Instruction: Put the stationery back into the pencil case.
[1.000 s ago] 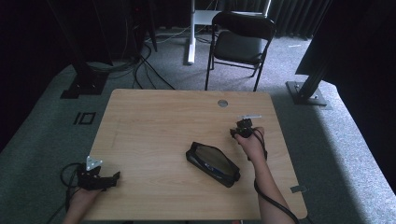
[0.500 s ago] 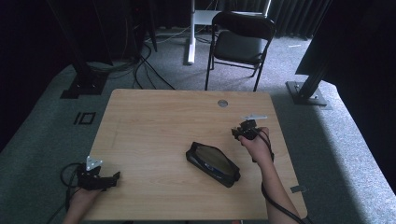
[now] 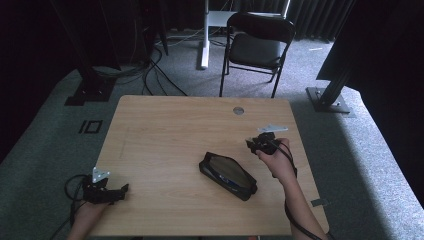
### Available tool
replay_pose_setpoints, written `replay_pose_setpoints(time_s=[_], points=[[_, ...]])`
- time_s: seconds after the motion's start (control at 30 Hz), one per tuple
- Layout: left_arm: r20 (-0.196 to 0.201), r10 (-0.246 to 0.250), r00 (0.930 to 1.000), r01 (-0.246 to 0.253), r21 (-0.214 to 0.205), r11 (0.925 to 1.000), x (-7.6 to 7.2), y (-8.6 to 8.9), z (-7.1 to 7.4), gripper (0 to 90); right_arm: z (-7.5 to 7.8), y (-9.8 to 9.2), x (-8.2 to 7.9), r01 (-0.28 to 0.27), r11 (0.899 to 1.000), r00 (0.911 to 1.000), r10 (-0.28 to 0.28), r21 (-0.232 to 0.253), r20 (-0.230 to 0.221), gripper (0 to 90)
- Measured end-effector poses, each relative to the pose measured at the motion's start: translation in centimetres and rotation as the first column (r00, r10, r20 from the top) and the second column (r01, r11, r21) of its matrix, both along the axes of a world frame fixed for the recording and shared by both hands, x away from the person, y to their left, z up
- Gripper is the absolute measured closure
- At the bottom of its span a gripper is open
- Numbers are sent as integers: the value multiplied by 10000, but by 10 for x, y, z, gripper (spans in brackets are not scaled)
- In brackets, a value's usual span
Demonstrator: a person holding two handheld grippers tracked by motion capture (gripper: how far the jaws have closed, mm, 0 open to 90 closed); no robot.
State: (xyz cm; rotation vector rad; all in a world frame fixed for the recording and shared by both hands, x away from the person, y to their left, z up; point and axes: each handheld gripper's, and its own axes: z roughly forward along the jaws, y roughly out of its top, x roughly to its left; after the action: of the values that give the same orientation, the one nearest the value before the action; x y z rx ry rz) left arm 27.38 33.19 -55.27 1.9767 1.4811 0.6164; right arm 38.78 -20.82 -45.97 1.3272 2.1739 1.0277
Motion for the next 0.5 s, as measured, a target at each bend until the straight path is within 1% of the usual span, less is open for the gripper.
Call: replay_pose_setpoints(time_s=[0.1, 0.17, 0.2, 0.27, 0.33, 0.4, 0.47, 0.5], points=[[0, 3, 10000, -3, -2, 10000, 0, 0, 0, 3, 4, 3, -6, -256, 9997, 9996, 256, 43, 105, 683], [0, 1, 10000, -1, -3, 10000, 0, 0, 0, 4, 7, 6, -9, -426, 9991, 9990, 427, -60, 159, 683], [0, 1, 10000, -1, 1, 10000, 0, 0, 0, 4, 9, 7, -11, -484, 9988, 9986, 484, 20, 193, 683], [0, 2, 10000, -2, 0, 10000, 0, 0, 0, 4, 11, 9, -13, -589, 9983, 9980, 589, -3, 210, 683], [0, 2, 10000, -2, 0, 10000, 0, 0, 0, 3, 13, 12, -16, -752, 9971, 9969, 750, 94, 241, 683], [1, 0, 10000, 0, 0, 10000, 0, 0, 0, 3, 15, 15, -18, -816, 9967, 9962, 816, -25, 292, 683], [0, 2, 10000, -2, 0, 10000, 0, 0, 0, 4, 16, 17, -21, -982, 9950, 9948, 978, 154, 270, 683], [-1, 0, 10000, 0, 0, 10000, 0, 0, 0, 4, 17, 18, -22, -1049, 9944, 9941, 1047, 77, 301, 683]])
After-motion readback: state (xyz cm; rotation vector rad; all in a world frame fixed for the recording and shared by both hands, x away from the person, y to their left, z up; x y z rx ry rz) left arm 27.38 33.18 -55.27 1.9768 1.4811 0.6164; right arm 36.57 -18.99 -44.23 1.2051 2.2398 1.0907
